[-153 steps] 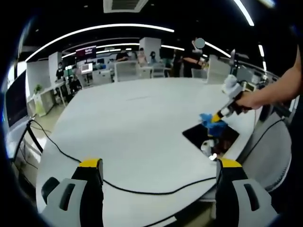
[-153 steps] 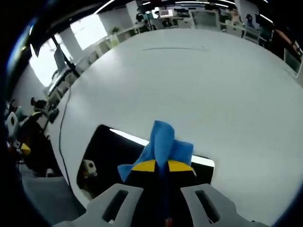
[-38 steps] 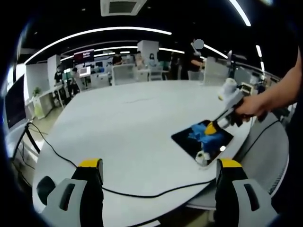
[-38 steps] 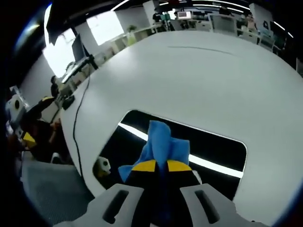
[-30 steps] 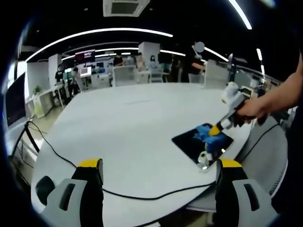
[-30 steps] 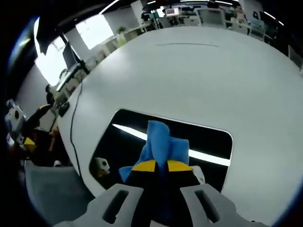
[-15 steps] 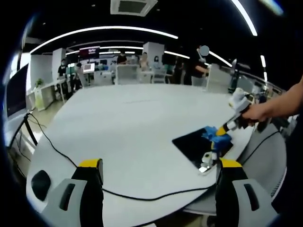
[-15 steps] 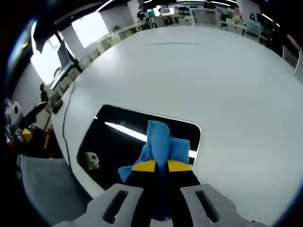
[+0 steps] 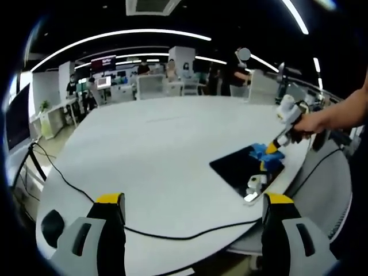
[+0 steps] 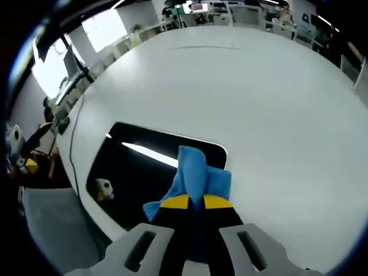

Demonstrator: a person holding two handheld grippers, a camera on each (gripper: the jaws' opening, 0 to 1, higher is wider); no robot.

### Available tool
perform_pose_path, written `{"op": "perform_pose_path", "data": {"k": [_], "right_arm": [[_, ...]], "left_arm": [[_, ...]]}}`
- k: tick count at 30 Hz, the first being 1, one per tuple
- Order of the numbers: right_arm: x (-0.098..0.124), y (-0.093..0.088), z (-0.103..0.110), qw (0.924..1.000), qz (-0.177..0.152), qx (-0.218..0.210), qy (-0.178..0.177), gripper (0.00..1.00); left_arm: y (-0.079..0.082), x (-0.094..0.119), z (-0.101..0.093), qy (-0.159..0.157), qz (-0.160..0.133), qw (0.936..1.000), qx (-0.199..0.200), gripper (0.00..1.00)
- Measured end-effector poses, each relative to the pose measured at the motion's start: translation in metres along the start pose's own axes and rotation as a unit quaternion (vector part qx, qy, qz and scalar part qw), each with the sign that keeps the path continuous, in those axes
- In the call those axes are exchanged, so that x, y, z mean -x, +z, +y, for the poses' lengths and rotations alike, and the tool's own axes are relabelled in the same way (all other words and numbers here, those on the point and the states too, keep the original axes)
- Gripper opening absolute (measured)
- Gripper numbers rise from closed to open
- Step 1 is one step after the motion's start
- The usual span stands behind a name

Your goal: Wipe the mirror surface with the cleaning cloth until all visible marks leave the cleaned area.

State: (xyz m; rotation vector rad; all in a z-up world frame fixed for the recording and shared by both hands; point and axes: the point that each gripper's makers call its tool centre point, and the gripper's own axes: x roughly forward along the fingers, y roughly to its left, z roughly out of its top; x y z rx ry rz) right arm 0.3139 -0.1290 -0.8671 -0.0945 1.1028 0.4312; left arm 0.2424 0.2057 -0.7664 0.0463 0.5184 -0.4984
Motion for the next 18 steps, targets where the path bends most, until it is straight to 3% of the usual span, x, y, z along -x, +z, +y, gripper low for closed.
{"op": "perform_pose_path", "data": {"k": [2, 9, 14, 18], "right_arm": [[0.000, -0.002, -0.004, 0.9998, 0.003, 0.019, -0.010, 0.02], [0.000, -0.002, -0.001, 0.9994, 0.014, 0.025, -0.019, 0.02], [-0.002, -0.002, -0.002, 0.9931, 0.016, 0.101, -0.056, 0.02], [-0.001, -0.003, -0.002, 0.9945, 0.022, 0.084, -0.059, 0.02]], "left_arm": [[0.002, 0.001, -0.001, -0.002, -0.002, 1.0000, 0.001, 1.00], [-0.003, 0.003, 0.002, -0.002, 0.008, 1.0000, -0.005, 1.00], [-0.009, 0.008, 0.010, 0.005, 0.014, 0.9999, -0.001, 1.00], [-0.012, 0.010, 0.014, 0.007, 0.018, 0.9998, -0.001, 1.00]]}}
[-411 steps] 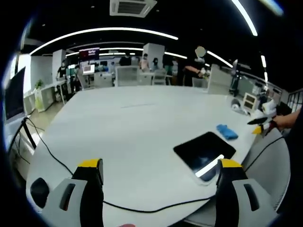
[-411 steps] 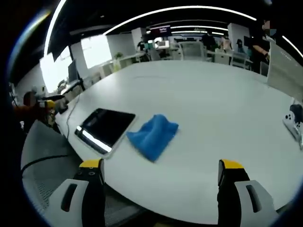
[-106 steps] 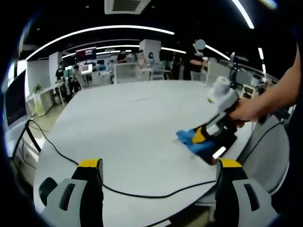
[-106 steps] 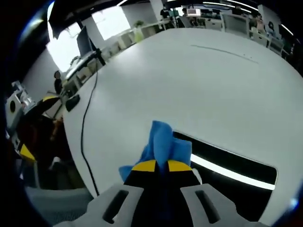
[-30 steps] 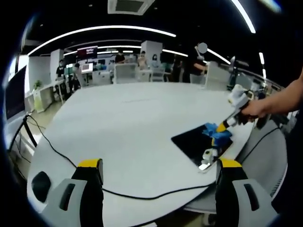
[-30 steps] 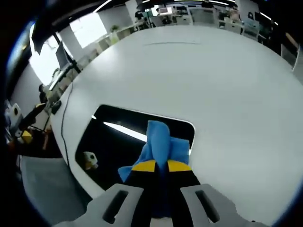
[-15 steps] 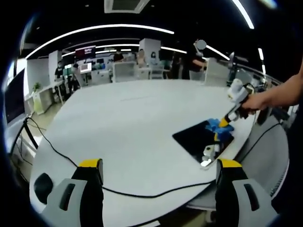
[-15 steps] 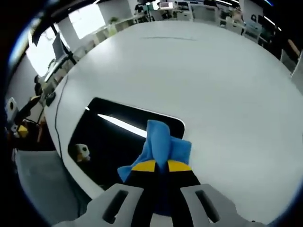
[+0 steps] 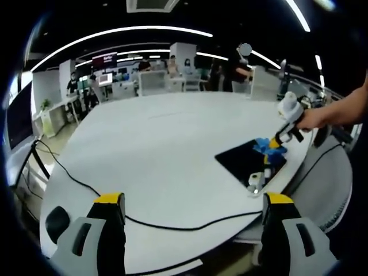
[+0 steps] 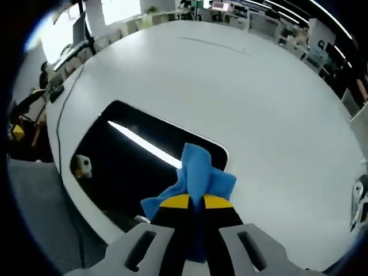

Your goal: Wipe the mirror surface with the cleaning cloth until all visible marks leave the cleaned area.

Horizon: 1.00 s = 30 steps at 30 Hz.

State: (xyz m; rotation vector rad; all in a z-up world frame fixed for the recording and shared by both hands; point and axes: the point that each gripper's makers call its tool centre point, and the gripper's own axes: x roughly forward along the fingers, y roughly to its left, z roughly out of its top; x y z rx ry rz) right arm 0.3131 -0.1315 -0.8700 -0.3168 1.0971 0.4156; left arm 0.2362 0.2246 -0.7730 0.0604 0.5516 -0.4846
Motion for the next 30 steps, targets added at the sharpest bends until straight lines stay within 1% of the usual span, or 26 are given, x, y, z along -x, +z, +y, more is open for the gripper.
{"op": "perform_pose_path", "data": {"k": [2, 7, 9, 10, 16, 20, 24, 30], "right_arm": [[-0.002, 0.000, -0.002, 0.9999, -0.001, -0.011, 0.001, 0.01], [0.000, 0.000, -0.001, 0.9998, -0.015, -0.004, 0.007, 0.02], [0.000, 0.000, -0.002, 0.9992, -0.020, -0.028, 0.020, 0.02], [0.001, 0.000, -0.001, 0.9984, -0.018, -0.046, 0.028, 0.02], [0.001, -0.002, 0.002, 0.9992, -0.009, -0.030, 0.025, 0.03], [0.003, -0.004, 0.003, 0.9990, -0.014, -0.040, 0.016, 0.03], [0.005, -0.008, 0.007, 0.9987, -0.015, -0.043, 0.025, 0.03], [0.010, -0.016, 0.012, 0.9985, -0.018, -0.047, 0.024, 0.03]], "left_arm": [[0.001, 0.000, -0.001, 0.000, -0.001, 1.0000, 0.000, 1.00], [0.004, -0.002, -0.002, -0.002, -0.001, 1.0000, -0.002, 1.00], [0.003, -0.002, -0.004, -0.008, 0.002, 0.9999, -0.007, 1.00], [0.003, -0.002, -0.004, -0.009, 0.003, 0.9999, -0.009, 1.00], [0.007, -0.006, -0.002, -0.005, -0.002, 1.0000, -0.003, 1.00], [0.008, -0.009, -0.004, -0.007, -0.006, 1.0000, -0.002, 1.00], [0.008, -0.009, -0.005, -0.007, -0.006, 1.0000, -0.001, 1.00], [0.007, -0.010, -0.002, -0.006, -0.005, 1.0000, 0.003, 1.00]]}}
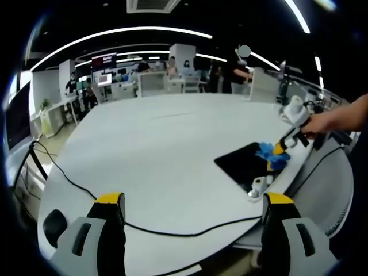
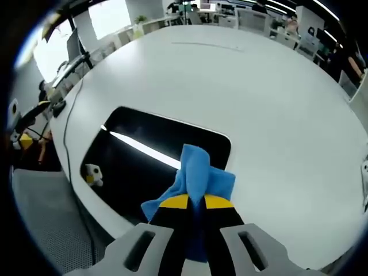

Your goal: Wipe the mirror surface with the cleaning cloth until all visible marks leave the cleaned area.

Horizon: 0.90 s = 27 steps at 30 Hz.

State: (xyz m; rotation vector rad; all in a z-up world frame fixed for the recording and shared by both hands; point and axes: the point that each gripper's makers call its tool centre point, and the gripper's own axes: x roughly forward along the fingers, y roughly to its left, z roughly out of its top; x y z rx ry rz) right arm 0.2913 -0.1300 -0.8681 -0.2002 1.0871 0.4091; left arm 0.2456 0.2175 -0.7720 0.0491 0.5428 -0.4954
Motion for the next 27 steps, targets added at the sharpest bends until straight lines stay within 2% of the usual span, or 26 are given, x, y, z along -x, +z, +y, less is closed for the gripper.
{"op": "perform_pose_path", "data": {"k": [15, 22, 27], "right_arm": [[0.008, -0.018, 0.005, 0.9997, 0.005, -0.025, 0.000, 0.03], [0.014, -0.030, 0.007, 0.9990, 0.016, -0.043, 0.003, 0.02], [0.014, -0.030, 0.007, 0.9980, 0.002, -0.062, 0.007, 0.03]], "left_arm": [[0.003, -0.006, -0.017, -0.022, -0.005, 0.9997, -0.012, 1.00], [-0.003, -0.003, -0.019, -0.024, 0.001, 0.9997, -0.007, 1.00], [-0.007, -0.003, -0.020, -0.023, 0.005, 0.9997, -0.004, 1.00]]}}
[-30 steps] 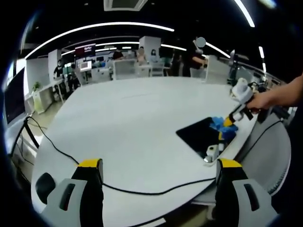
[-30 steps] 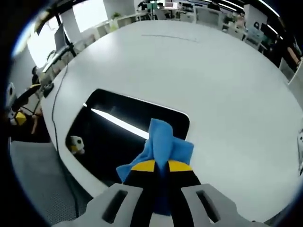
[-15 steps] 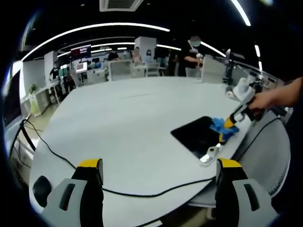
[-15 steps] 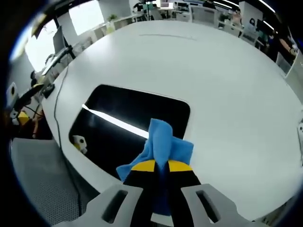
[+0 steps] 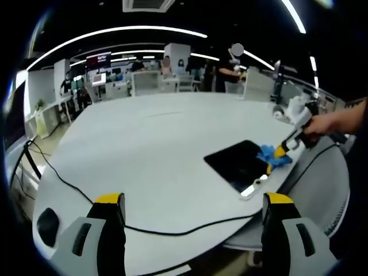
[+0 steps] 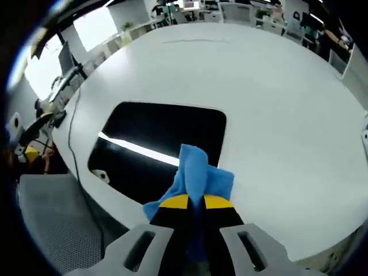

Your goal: Wipe the mirror surface with the cleaning cloth until all visible marks leave the cleaned area.

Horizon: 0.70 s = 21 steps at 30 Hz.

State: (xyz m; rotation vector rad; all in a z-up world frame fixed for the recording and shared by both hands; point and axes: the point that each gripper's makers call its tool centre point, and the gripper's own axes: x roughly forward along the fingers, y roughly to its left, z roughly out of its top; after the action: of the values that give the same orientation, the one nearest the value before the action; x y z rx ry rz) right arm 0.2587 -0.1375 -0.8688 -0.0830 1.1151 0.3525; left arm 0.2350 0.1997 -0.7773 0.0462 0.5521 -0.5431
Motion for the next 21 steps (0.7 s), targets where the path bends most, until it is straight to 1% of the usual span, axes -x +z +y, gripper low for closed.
{"op": "perform_pose_path", "data": {"k": [5, 7, 11, 15, 16, 18, 21], "right_arm": [[-0.002, 0.001, -0.001, 1.0000, 0.001, -0.004, -0.003, 0.02], [-0.001, 0.000, 0.000, 1.0000, -0.002, 0.002, -0.004, 0.02], [-0.001, 0.000, -0.001, 1.0000, -0.006, -0.006, -0.004, 0.02], [-0.001, 0.001, 0.000, 0.9995, -0.010, -0.031, -0.006, 0.03], [-0.001, 0.002, 0.003, 0.9992, -0.014, -0.038, 0.002, 0.03], [-0.001, 0.001, 0.009, 0.9983, -0.011, -0.056, 0.015, 0.03], [-0.003, 0.002, 0.011, 0.9991, -0.006, -0.042, 0.009, 0.02]], "left_arm": [[0.001, 0.000, -0.001, 0.000, -0.002, 1.0000, 0.001, 1.00], [0.002, 0.000, -0.001, 0.000, -0.004, 1.0000, -0.001, 1.00], [0.001, 0.001, -0.002, 0.000, -0.005, 1.0000, -0.003, 1.00], [-0.001, 0.002, -0.001, 0.001, -0.002, 1.0000, -0.009, 1.00], [-0.001, 0.003, 0.000, 0.002, -0.001, 1.0000, -0.009, 1.00], [0.000, 0.005, 0.002, 0.003, -0.004, 0.9999, -0.009, 1.00], [0.000, 0.008, 0.004, 0.006, -0.004, 0.9999, -0.010, 1.00]]}}
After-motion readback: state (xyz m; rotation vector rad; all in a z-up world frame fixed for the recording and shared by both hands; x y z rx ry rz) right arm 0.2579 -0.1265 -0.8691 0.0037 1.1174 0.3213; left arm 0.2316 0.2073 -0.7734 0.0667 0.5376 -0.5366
